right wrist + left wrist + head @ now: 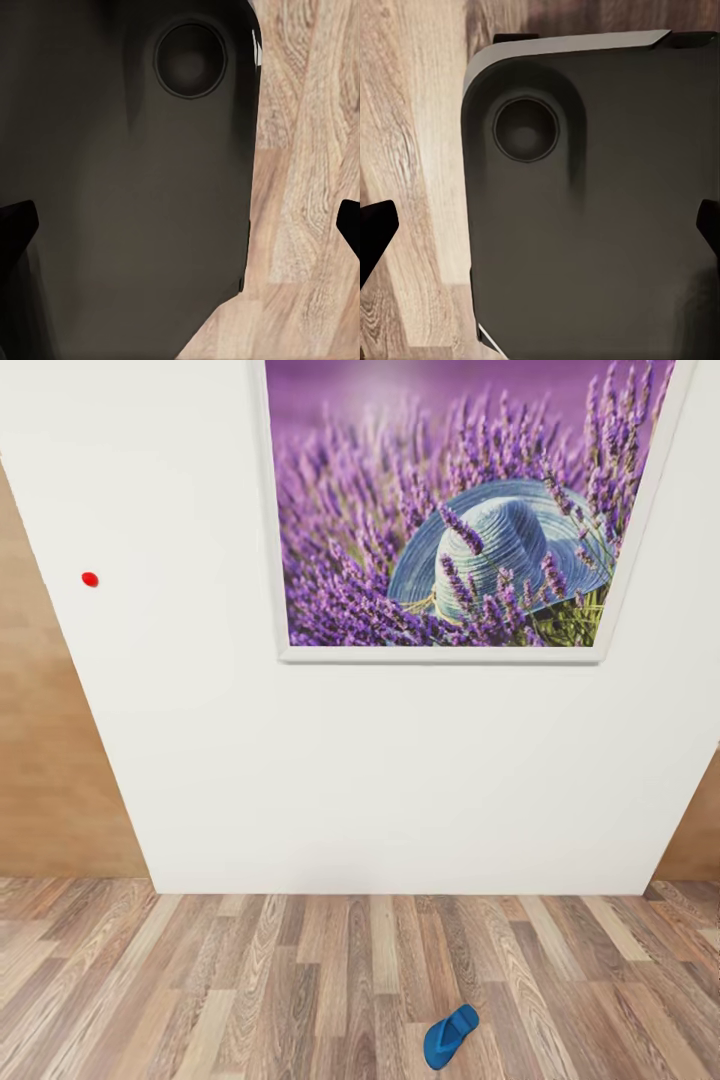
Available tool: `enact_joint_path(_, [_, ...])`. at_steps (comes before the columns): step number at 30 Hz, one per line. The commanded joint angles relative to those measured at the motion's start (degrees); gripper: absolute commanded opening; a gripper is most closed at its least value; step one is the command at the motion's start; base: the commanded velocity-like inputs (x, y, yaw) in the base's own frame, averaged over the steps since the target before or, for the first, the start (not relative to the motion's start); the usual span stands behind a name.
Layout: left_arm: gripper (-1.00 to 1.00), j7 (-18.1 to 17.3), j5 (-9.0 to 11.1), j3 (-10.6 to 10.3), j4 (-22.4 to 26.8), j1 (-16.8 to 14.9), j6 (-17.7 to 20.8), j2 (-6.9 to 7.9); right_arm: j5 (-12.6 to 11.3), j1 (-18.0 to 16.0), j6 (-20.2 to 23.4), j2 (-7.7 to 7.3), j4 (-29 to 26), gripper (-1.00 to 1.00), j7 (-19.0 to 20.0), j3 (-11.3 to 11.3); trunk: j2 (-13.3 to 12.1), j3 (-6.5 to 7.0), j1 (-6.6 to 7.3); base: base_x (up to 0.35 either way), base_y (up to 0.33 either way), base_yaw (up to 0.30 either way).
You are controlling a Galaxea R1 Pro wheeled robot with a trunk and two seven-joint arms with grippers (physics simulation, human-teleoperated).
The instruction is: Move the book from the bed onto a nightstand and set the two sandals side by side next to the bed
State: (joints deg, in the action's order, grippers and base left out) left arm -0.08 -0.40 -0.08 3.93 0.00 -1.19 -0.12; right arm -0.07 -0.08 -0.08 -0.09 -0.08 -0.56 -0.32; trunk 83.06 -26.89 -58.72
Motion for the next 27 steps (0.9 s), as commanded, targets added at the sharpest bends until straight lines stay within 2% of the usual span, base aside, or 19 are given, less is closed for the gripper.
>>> enact_joint_path(1, [1.0,0.0,0.0,0.0,0.0,0.0,-0.1,-0.01,0.0,0.0,0.0,0.0,0.0,1.0,-0.1,0.0,0.0,-0.04,-0.01,0.036,0.0,-0.159])
enact_joint_path(27, [1.0,0.0,0.0,0.0,-0.1,0.0,-0.1,0.03,0.0,0.0,0.0,0.0,0.0,1.0,-0.1,0.0,0.0,-0.04,-0.01,0.004,0.0,-0.281])
